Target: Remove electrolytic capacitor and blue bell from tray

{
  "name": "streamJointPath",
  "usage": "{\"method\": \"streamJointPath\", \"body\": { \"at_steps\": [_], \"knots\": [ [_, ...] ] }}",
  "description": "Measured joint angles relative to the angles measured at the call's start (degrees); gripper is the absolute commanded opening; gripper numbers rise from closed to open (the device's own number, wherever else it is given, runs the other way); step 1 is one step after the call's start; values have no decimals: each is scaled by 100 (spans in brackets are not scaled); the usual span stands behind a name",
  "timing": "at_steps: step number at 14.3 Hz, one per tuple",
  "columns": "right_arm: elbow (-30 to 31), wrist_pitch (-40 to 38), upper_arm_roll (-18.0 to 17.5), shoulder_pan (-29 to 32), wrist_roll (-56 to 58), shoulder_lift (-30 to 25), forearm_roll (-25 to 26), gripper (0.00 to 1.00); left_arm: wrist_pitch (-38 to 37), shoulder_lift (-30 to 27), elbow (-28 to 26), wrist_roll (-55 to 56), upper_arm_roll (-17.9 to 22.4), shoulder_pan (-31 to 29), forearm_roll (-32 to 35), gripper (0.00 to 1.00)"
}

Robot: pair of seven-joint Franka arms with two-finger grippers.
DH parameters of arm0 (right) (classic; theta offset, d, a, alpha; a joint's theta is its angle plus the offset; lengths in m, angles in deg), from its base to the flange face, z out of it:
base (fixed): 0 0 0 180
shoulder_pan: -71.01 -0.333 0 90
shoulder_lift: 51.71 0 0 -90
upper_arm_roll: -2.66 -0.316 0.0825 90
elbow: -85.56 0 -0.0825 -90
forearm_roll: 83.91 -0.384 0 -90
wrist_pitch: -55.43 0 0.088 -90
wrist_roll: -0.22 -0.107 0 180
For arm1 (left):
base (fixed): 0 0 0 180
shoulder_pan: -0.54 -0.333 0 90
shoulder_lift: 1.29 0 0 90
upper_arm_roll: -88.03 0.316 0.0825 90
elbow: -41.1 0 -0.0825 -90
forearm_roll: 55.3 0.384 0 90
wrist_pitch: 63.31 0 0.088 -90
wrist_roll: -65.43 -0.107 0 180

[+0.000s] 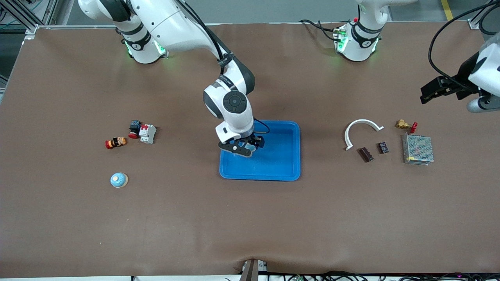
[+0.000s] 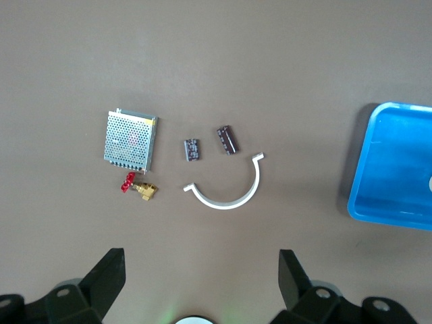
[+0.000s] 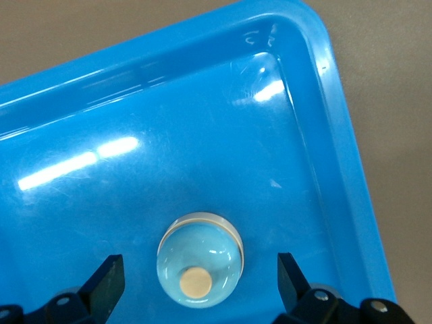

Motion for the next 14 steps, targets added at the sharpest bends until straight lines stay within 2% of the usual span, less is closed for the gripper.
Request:
{"method": "streamJointPath", "body": {
  "at_steps": [3,5,14],
  "knots": [
    [1,2,0,-28,0,67,51,100,299,-287,-471,-22,177,93,-9,100],
    [1,22,0,-57,0,132,63,100,383,-371,-592,-30,202,93,-34,100],
    [0,207,0,-98,0,291,66,100,478,-376,-410,-34,237,93,-37,100]
  ]
}}
